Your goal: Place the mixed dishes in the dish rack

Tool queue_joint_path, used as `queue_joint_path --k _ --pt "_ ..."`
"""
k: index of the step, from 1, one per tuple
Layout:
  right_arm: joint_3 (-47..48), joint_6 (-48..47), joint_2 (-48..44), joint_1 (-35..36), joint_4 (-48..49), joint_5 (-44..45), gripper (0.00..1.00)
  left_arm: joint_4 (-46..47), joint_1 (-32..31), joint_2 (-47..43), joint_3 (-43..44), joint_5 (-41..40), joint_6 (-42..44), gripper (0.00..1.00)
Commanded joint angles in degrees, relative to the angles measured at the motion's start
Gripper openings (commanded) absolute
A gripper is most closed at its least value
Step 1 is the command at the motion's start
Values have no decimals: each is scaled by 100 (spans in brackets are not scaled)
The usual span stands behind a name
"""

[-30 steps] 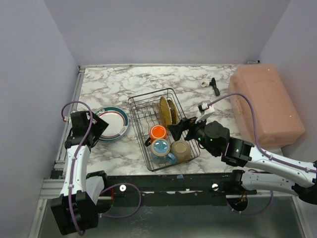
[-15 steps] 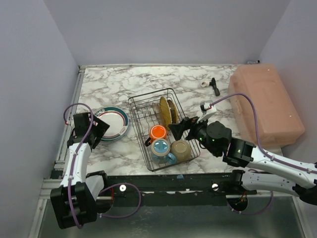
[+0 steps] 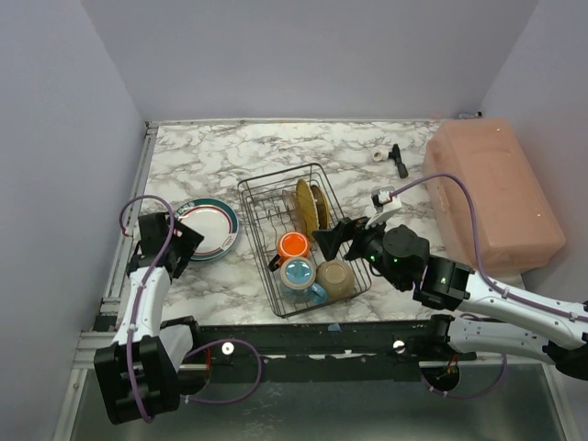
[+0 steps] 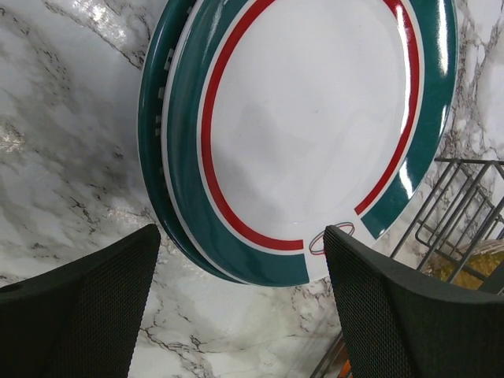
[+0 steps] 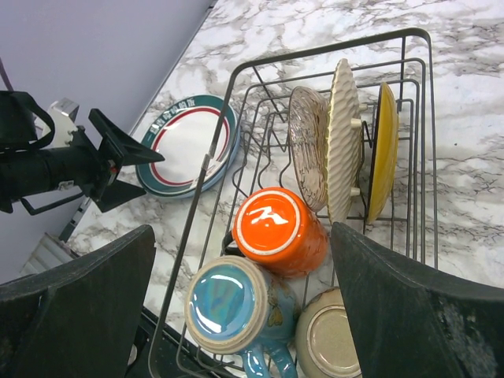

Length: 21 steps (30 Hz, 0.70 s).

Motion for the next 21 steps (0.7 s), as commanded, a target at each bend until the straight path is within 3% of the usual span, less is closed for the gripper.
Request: queue_joint_path --k 1,6,12,21 --pt "-55 30 -89 27 64 84 95 -291 53 -531 129 -262 111 85" --pt "35 -8 13 25 102 83 95 -305 54 -993 258 -463 213 85" --pt "109 -48 224 25 182 0 95 -3 56 -514 284 -56 192 83" --pt "77 -28 236 24 200 13 95 378 53 -146 -4 -85 -21 82"
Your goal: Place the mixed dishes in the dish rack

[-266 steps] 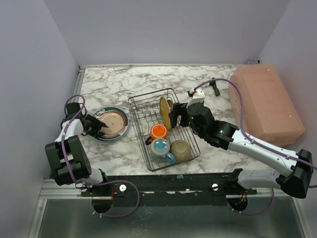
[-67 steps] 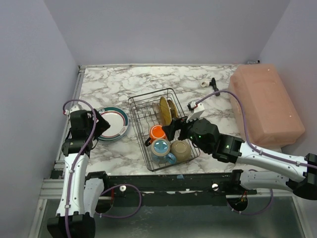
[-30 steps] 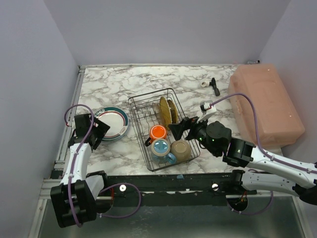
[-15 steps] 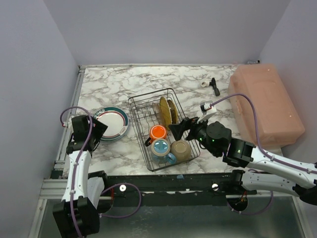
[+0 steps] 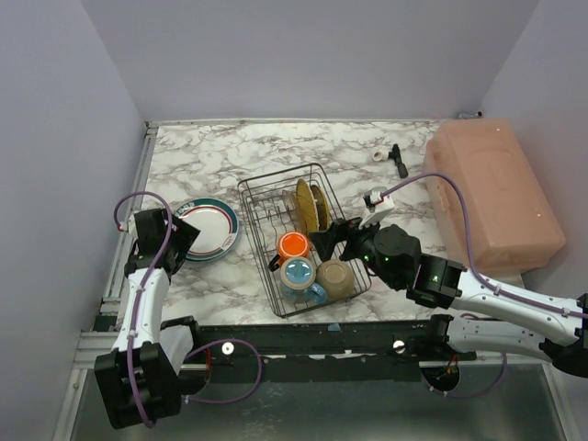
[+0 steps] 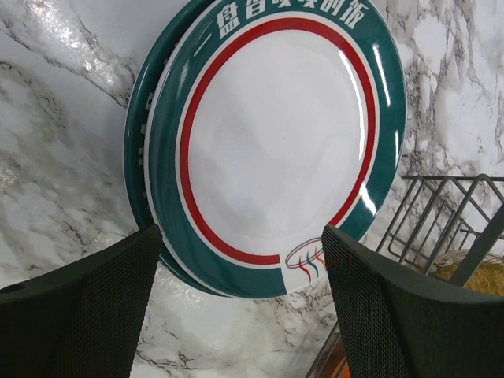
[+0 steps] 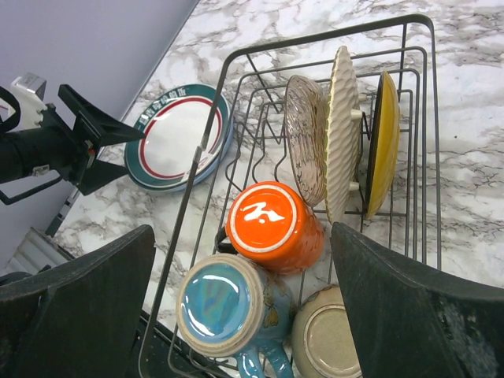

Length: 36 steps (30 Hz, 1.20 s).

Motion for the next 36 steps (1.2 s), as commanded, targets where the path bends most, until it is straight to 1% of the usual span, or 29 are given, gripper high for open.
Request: queue_joint_path --k 1,3,6,12,16,21,26,29,32,36 --pt "89 -33 -11 26 172 2 95 384 32 191 -205 44 -79 81" --pt "94 -55 -2 31 165 -4 95 521 33 350 -237 31 -67 78" --pt "76 -61 -7 21 170 18 95 539 34 569 -239 121 -110 78" --pt "55 -15 7 27 193 15 95 708 35 703 -418 96 -317 78" --pt "55 -23 64 27 198 37 95 802 32 979 -425 148 -487 74" --pt "74 -34 61 26 207 24 95 1287 73 970 -674 266 -611 56" --pt "46 -7 53 26 207 38 95 1689 185 575 -963 576 -711 23" --pt "57 -1 98 28 203 -7 95 1628 226 271 -988 508 -727 0" --pt "71 1 156 23 224 -16 95 1396 266 -79 -977 463 -770 0" --pt "131 56 266 31 257 -132 95 923 307 -832 -990 327 -858 0"
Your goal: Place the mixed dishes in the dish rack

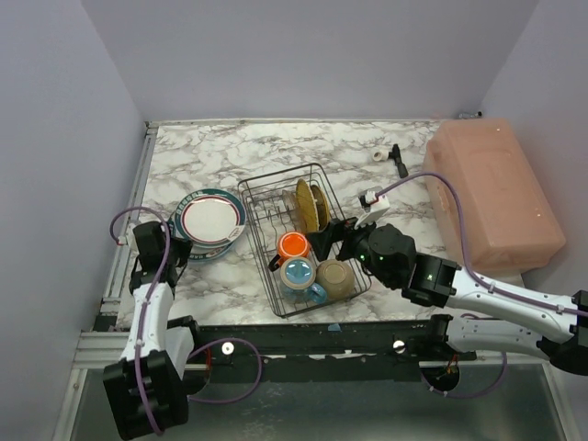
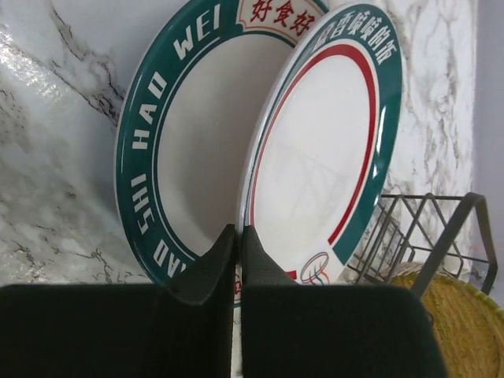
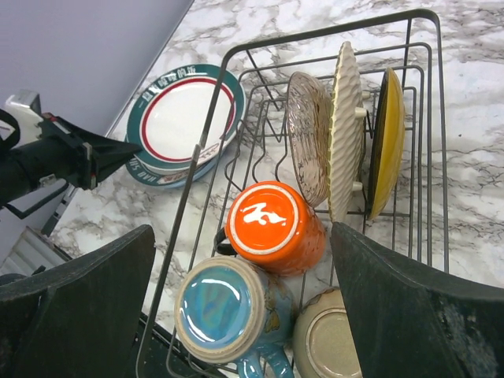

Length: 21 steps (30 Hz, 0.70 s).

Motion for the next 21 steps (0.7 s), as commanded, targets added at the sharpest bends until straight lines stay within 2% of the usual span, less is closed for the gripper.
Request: queue_joint_path --k 1,6,11,14,17,21 --pt "149 65 152 18 153 -153 95 -726 42 -837 3 -156 -70 0" --pt "225 34 352 27 223 -225 95 -1766 40 -1717 131 -461 -388 0" --pt "333 50 636 27 318 -445 95 -2831 47 -1880 216 -1005 -638 0" --pt "359 58 722 23 323 -483 95 -2921 49 -1751 77 -1254 -690 0" --pt "347 60 711 21 323 -480 95 -2821 51 -1635 63 -1167 -721 0" --pt "296 73 654 22 329 -450 95 -2586 52 -1522 52 -1049 -740 27"
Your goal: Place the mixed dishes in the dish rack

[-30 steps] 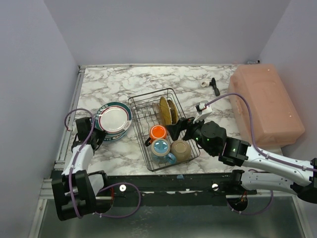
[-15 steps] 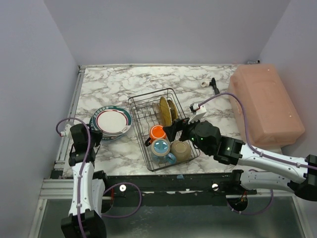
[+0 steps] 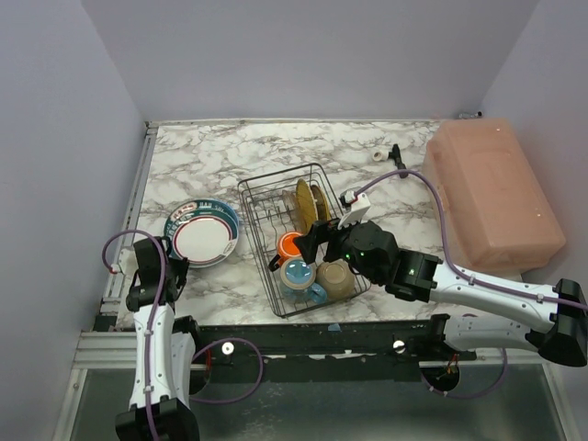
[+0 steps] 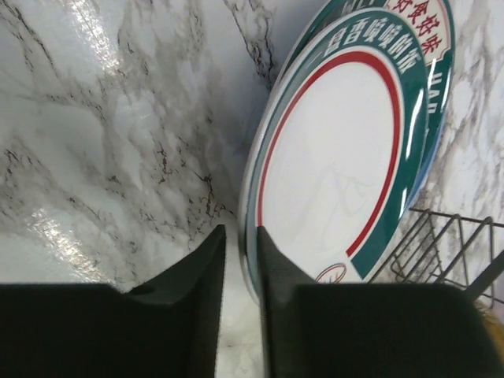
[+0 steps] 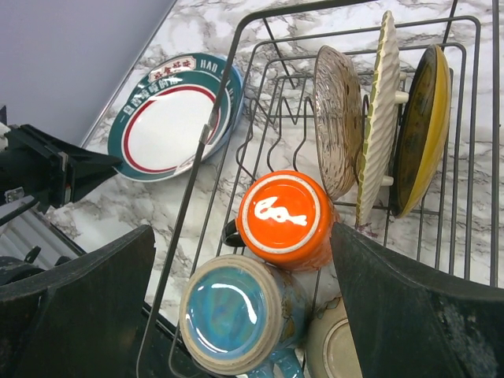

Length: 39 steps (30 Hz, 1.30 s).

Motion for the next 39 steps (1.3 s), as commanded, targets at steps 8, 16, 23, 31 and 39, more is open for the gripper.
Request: queue_joint_path --k 8,16,23,31,39 --pt "113 6 -101 24 137 12 95 415 51 336 -189 55 -70 61" --pt "133 17 -57 26 154 -26 95 1253 64 774 -297 502 -31 65" --pt "75 24 -146 24 150 63 95 1199 73 1314 -161 129 30 72" --pt "147 -24 -99 19 160 38 95 473 91 1910 222 106 399 42" --pt "166 -63 -115 27 168 55 95 -218 90 1391 340 137 456 39"
